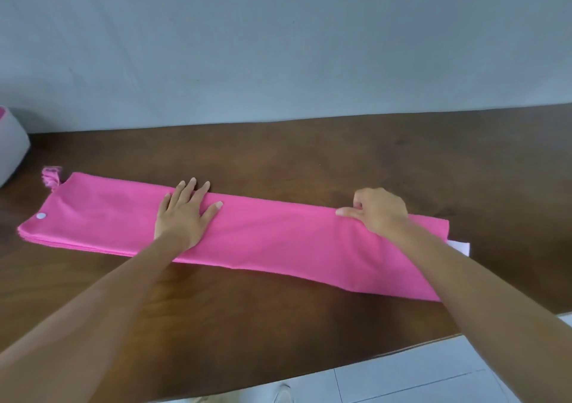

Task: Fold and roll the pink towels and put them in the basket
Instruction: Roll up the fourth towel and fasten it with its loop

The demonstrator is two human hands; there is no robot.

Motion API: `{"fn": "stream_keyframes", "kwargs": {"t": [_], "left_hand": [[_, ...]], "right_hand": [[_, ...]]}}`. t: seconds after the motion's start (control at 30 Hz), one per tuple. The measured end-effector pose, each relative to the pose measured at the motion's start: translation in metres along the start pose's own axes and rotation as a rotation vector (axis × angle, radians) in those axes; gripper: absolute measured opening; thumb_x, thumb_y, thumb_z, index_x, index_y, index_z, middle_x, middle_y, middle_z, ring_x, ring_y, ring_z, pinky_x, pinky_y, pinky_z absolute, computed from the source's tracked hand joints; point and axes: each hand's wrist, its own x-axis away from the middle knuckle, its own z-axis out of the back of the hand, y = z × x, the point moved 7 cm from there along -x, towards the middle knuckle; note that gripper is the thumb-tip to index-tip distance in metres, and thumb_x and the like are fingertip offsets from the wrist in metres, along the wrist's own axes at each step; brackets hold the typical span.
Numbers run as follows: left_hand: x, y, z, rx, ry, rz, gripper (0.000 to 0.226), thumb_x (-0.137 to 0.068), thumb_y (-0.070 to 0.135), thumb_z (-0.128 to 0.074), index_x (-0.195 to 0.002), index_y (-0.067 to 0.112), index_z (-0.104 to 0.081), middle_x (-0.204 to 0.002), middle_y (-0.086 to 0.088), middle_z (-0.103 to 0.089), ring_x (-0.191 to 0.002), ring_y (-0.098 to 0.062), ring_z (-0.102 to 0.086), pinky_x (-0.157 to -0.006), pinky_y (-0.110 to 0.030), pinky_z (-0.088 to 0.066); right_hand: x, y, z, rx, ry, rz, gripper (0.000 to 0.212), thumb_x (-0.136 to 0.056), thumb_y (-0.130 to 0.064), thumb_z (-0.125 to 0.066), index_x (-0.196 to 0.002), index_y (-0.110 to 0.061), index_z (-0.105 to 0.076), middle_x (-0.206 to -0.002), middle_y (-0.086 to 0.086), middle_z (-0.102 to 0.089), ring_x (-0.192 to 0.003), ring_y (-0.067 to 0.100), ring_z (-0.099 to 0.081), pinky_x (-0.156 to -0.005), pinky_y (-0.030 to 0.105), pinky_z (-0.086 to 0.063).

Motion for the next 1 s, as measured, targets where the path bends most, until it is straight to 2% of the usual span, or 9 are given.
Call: {"fn": "stream_keyframes", "kwargs": {"t": [0.07, 0.17, 0.3, 0.4, 0.53, 0.67, 0.77, 0.83, 1.0], "left_hand": [[0.001, 0.0, -0.001, -0.003, -0.003, 0.039, 0.072, -0.098, 0.071, -0.016, -0.161, 0.036, -0.015, -0.17, 0.004, -0.006, -0.157, -0.016, 0.003, -0.127, -0.042, -0.001], [0.003, 0.0, -0.003, -0.003, 0.003, 0.069, 0.072, -0.098, 0.07, -0.016, -0.161, 0.034, -0.016, -0.17, 0.001, -0.008, -0.157, -0.018, 0.002, -0.127, -0.042, -0.001], [0.007, 0.007, 0.001, 0.086, 0.122, -0.012, 0.062, -0.105, 0.054, -0.029, -0.158, 0.022, -0.03, -0.168, -0.006, -0.02, -0.156, -0.023, -0.011, -0.126, -0.043, -0.008], [0.014, 0.031, 0.005, 0.158, 0.178, -0.265, 0.052, -0.107, 0.037, -0.039, -0.154, 0.016, -0.041, -0.165, -0.007, -0.028, -0.154, -0.023, -0.021, -0.125, -0.042, -0.015], [0.038, 0.087, 0.007, 0.223, 0.022, -0.603, 0.068, -0.098, 0.061, -0.032, -0.154, 0.024, -0.041, -0.166, 0.004, -0.027, -0.154, -0.014, -0.018, -0.126, -0.043, -0.017], [0.07, 0.143, 0.001, 0.102, -0.179, -0.863, 0.068, -0.101, 0.065, -0.032, -0.161, 0.037, -0.018, -0.168, 0.016, 0.0, -0.154, -0.003, 0.007, -0.126, -0.031, 0.005], [0.089, 0.166, -0.017, -0.031, -0.262, -0.936, 0.073, -0.101, 0.07, -0.026, -0.161, 0.04, 0.003, -0.166, 0.015, 0.017, -0.152, -0.005, 0.022, -0.124, -0.033, 0.013], [0.096, 0.172, -0.027, -0.092, -0.235, -0.932, 0.073, -0.101, 0.07, -0.021, -0.159, 0.04, 0.011, -0.167, 0.013, 0.021, -0.152, -0.009, 0.025, -0.126, -0.04, 0.011], [0.095, 0.182, -0.023, -0.139, -0.165, -0.897, 0.058, -0.108, 0.055, -0.018, -0.161, 0.038, -0.003, -0.17, 0.008, 0.004, -0.157, -0.017, 0.009, -0.127, -0.043, 0.0]], "right_hand": [[-0.014, -0.002, 0.001, 0.052, 0.022, -0.014, 0.048, -0.09, -0.068, -0.055, -0.087, -0.02, -0.058, -0.086, -0.001, -0.066, -0.087, 0.024, -0.064, -0.072, 0.034, -0.044], [-0.017, -0.012, 0.003, 0.119, 0.172, 0.043, 0.035, -0.095, -0.056, -0.058, -0.095, -0.021, -0.061, -0.099, -0.001, -0.061, -0.102, 0.024, -0.055, -0.084, 0.037, -0.04], [0.015, -0.039, 0.002, 0.022, 0.3, 0.159, 0.022, -0.1, -0.04, -0.056, -0.111, -0.022, -0.062, -0.112, -0.002, -0.059, -0.108, 0.021, -0.051, -0.092, 0.037, -0.042], [0.047, -0.053, -0.015, -0.06, 0.247, 0.199, 0.03, -0.102, -0.044, -0.051, -0.12, -0.022, -0.062, -0.122, -0.003, -0.06, -0.117, 0.021, -0.051, -0.101, 0.038, -0.042], [0.084, -0.055, -0.04, -0.086, 0.14, 0.201, 0.054, -0.099, -0.06, -0.036, -0.136, -0.025, -0.054, -0.14, -0.006, -0.052, -0.135, 0.018, -0.041, -0.115, 0.039, -0.034], [0.11, -0.031, -0.054, -0.016, 0.073, 0.144, 0.077, -0.094, -0.075, -0.012, -0.155, -0.033, -0.032, -0.162, -0.009, -0.028, -0.152, 0.017, -0.017, -0.125, 0.041, -0.015], [0.124, 0.002, -0.066, 0.063, 0.034, 0.056, 0.081, -0.087, -0.083, 0.001, -0.158, -0.046, -0.007, -0.168, -0.013, -0.003, -0.156, 0.02, 0.005, -0.126, 0.051, -0.003], [0.133, 0.025, -0.071, 0.085, 0.013, -0.001, 0.081, -0.081, -0.088, 0.006, -0.154, -0.053, 0.01, -0.166, -0.016, 0.014, -0.155, 0.023, 0.017, -0.125, 0.054, 0.005], [0.141, 0.052, -0.067, 0.047, 0.018, -0.036, 0.087, -0.078, -0.091, 0.0, -0.155, -0.051, 0.01, -0.163, -0.018, 0.02, -0.153, 0.019, 0.022, -0.124, 0.046, 0.006]]}}
